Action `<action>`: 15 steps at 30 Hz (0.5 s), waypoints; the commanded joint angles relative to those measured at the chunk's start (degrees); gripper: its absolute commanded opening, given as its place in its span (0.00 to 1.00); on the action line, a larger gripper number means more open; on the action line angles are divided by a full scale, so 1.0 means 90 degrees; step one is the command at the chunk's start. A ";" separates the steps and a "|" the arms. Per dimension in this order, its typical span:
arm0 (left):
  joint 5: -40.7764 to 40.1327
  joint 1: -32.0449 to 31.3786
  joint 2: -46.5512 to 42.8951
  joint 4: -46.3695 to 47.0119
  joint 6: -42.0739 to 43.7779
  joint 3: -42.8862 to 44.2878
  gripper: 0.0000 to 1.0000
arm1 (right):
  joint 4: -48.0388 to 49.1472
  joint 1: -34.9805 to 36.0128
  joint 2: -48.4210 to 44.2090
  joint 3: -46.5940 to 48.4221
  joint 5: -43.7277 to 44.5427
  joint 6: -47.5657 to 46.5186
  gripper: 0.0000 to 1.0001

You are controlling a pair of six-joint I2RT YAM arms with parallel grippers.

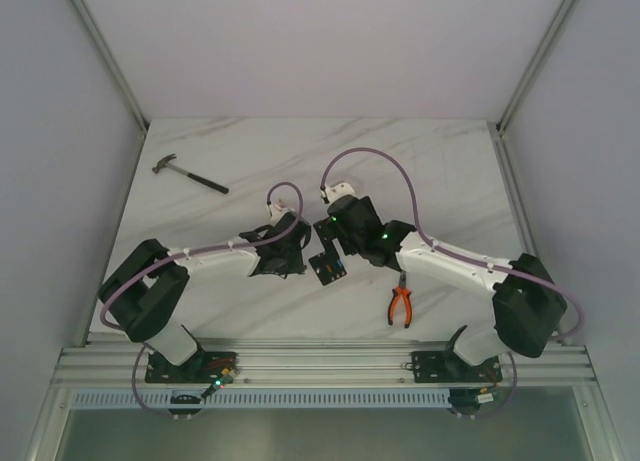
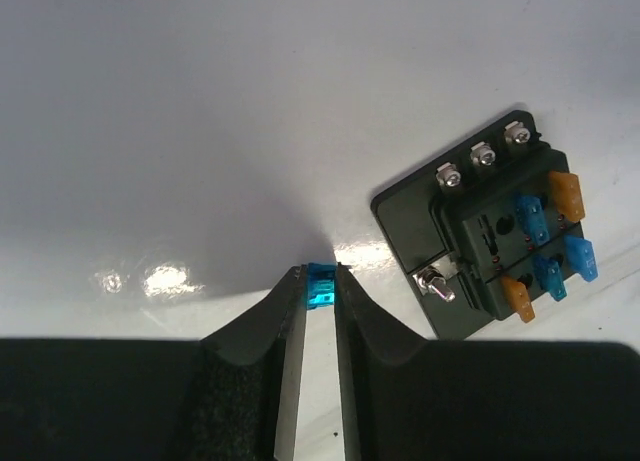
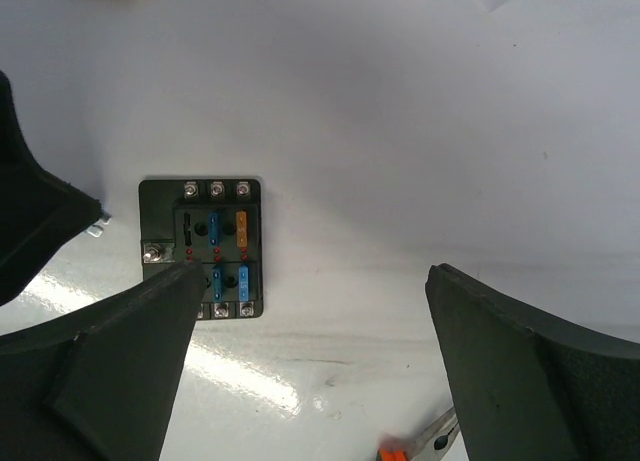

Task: Snap on the fuse box
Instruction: Move the fuse to the center of the board.

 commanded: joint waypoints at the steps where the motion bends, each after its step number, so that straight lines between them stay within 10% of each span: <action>1: 0.0166 0.0006 0.0138 0.0099 0.0455 -0.0073 0.29 | 0.0053 -0.0020 -0.0314 -0.0135 -0.0073 -0.0064 1.00; 15: 0.0664 0.1382 -0.1664 0.0634 0.0488 -0.1345 0.65 | 0.0003 0.0352 0.0855 0.0688 -0.1905 -0.1200 0.89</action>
